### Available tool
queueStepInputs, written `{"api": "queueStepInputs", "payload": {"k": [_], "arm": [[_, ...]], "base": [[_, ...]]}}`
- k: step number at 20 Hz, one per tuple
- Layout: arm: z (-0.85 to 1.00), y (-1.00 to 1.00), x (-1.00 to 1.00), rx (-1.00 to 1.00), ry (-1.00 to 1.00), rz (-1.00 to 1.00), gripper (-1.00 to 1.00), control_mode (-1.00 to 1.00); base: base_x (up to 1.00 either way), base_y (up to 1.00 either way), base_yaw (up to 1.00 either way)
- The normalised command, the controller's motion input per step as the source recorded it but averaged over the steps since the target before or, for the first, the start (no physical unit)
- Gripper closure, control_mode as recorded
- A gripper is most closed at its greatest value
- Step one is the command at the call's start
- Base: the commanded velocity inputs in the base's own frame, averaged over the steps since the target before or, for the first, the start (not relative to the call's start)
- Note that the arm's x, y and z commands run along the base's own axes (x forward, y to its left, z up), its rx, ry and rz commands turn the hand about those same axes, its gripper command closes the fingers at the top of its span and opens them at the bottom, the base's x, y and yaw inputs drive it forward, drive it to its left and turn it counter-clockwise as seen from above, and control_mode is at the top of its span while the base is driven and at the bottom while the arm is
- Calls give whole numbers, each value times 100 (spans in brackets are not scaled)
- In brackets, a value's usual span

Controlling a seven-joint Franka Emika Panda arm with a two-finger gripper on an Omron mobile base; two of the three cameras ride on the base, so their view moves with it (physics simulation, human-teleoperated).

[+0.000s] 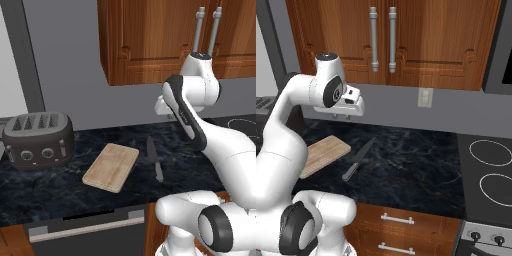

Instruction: Move the cutting board and knife to the sink. Then move spray from the cabinet to the counter.

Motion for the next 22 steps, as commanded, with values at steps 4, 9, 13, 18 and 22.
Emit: {"api": "queueStepInputs", "payload": {"k": [4, 9, 13, 18, 22], "arm": [[-1, 0, -13, 0, 0, 0, -100, -100], [-16, 18, -24, 0, 0, -2, -100, -100], [-31, 42, -8, 0, 0, -10, -100, -100], [-37, 42, 0, 0, 0, -11, -100, -100], [-42, 37, 1, 0, -5, -14, -100, -100]], "base": [[0, 0, 0], [0, 0, 0], [0, 0, 0], [0, 0, 0], [0, 0, 0]]}}
